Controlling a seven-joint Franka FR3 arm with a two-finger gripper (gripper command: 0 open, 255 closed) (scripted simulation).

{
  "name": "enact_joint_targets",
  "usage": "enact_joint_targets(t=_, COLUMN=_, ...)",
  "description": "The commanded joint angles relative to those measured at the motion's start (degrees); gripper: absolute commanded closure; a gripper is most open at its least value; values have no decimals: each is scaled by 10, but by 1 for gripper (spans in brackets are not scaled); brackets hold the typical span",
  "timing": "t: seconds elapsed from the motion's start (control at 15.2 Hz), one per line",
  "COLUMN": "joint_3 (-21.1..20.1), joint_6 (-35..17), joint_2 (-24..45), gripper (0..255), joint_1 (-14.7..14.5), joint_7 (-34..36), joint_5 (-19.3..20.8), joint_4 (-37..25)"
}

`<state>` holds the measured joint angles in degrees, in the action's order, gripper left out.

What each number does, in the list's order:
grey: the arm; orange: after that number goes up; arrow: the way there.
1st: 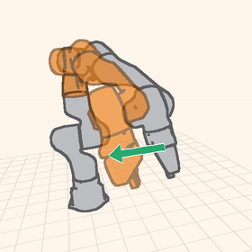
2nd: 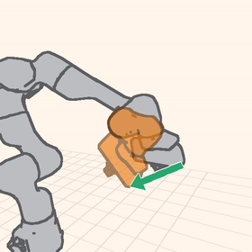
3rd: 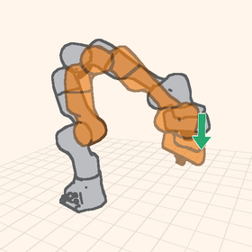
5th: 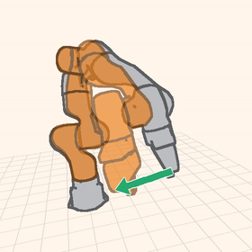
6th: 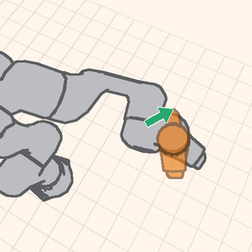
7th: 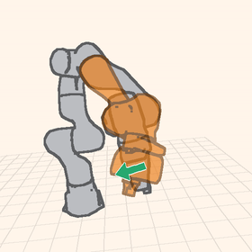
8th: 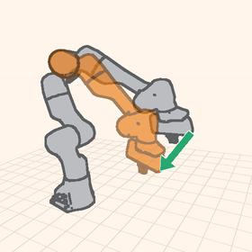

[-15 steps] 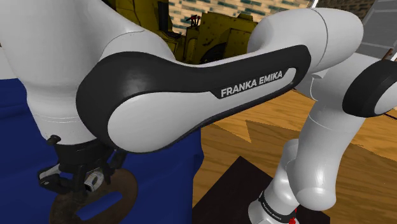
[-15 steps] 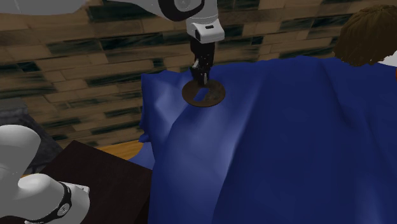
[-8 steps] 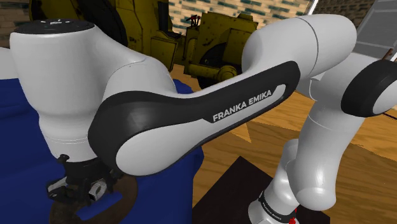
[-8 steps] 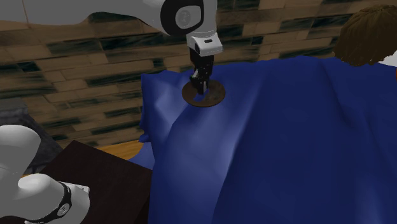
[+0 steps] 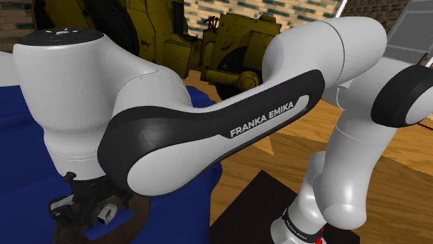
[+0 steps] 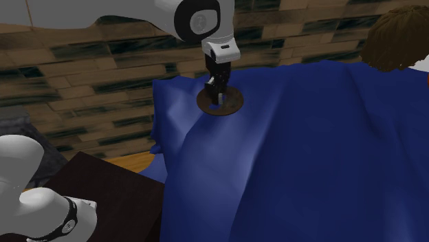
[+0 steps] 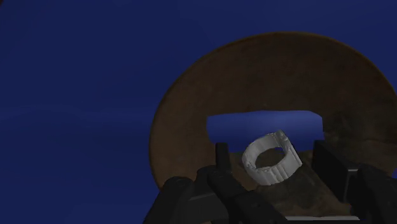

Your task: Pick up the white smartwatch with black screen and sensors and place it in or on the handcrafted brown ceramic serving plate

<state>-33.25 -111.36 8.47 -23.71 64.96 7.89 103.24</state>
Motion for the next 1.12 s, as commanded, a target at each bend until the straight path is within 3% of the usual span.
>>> enact_joint_targets(t=0.0, joint_3=0, joint_6=0, joint_2=0, gripper=0, joint_1=0, joint_7=0, joint_5=0, joint_4=0)
enact_joint_targets(t=0.26, joint_3=0, joint_6=0, joint_2=0, gripper=0, joint_1=0, joint_7=0, joint_5=0, joint_4=0)
enact_joint_targets(t=0.53, joint_3=-3, joint_6=69, joint_2=-11, gripper=0, joint_1=-1, joint_7=-6, joint_5=-9, joint_4=-60)
enact_joint_targets(t=1.06, joint_3=-3, joint_6=69, joint_2=-11, gripper=0, joint_1=-1, joint_7=-6, joint_5=-9, joint_4=-60)
